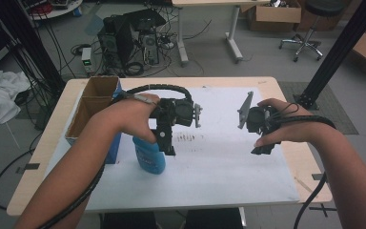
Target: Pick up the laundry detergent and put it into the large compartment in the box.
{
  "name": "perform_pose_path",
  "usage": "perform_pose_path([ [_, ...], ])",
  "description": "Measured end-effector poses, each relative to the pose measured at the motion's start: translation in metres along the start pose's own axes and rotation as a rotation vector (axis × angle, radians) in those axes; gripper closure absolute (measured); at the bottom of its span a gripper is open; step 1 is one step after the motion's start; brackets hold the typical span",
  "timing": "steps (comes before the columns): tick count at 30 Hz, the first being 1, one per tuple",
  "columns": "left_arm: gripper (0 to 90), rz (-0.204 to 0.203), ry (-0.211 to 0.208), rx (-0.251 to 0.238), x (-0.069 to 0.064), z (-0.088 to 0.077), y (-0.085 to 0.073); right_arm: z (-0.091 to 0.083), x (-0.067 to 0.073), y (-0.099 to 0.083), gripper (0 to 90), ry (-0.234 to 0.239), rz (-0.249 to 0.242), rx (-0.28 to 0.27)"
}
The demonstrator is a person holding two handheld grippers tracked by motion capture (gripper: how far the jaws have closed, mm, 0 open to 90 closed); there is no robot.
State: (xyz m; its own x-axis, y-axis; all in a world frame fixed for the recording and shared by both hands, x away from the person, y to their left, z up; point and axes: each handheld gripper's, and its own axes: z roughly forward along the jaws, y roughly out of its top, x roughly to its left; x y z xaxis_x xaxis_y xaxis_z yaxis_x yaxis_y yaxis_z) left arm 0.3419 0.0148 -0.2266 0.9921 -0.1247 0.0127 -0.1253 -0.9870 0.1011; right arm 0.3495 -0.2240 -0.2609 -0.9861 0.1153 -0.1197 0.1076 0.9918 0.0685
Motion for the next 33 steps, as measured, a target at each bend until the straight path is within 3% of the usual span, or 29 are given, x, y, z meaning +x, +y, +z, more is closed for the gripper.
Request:
perform_pose_path([
  [10,2.0,0.001,0.003,0.001,-0.002,0.001,-0.006,0.004,-0.003,-0.001,16.0,-0.003,0.002,0.0],
  [11,2.1,0.0,0.004,-0.028,-0.001,-0.001,-0.008,0.004,-0.003,0.0,16.0,-0.001,0.0,-0.004],
  [13,2.1,0.002,0.0,-0.036,0.0,-0.001,-0.009,0.004,-0.003,0.001,15.9,-0.001,0.002,-0.006],
  [15,2.1,0.005,0.004,-0.014,0.001,0.0,-0.01,0.004,-0.004,0.002,16.0,0.001,0.003,-0.007],
  [22,1.8,0.027,-0.004,-0.029,-0.001,-0.004,-0.013,0.007,-0.006,0.002,15.9,0.006,0.007,-0.003],
  [33,0.7,0.048,-0.001,-0.011,-0.001,-0.008,-0.023,0.006,-0.004,0.005,16.0,-0.002,0.019,-0.015],
])
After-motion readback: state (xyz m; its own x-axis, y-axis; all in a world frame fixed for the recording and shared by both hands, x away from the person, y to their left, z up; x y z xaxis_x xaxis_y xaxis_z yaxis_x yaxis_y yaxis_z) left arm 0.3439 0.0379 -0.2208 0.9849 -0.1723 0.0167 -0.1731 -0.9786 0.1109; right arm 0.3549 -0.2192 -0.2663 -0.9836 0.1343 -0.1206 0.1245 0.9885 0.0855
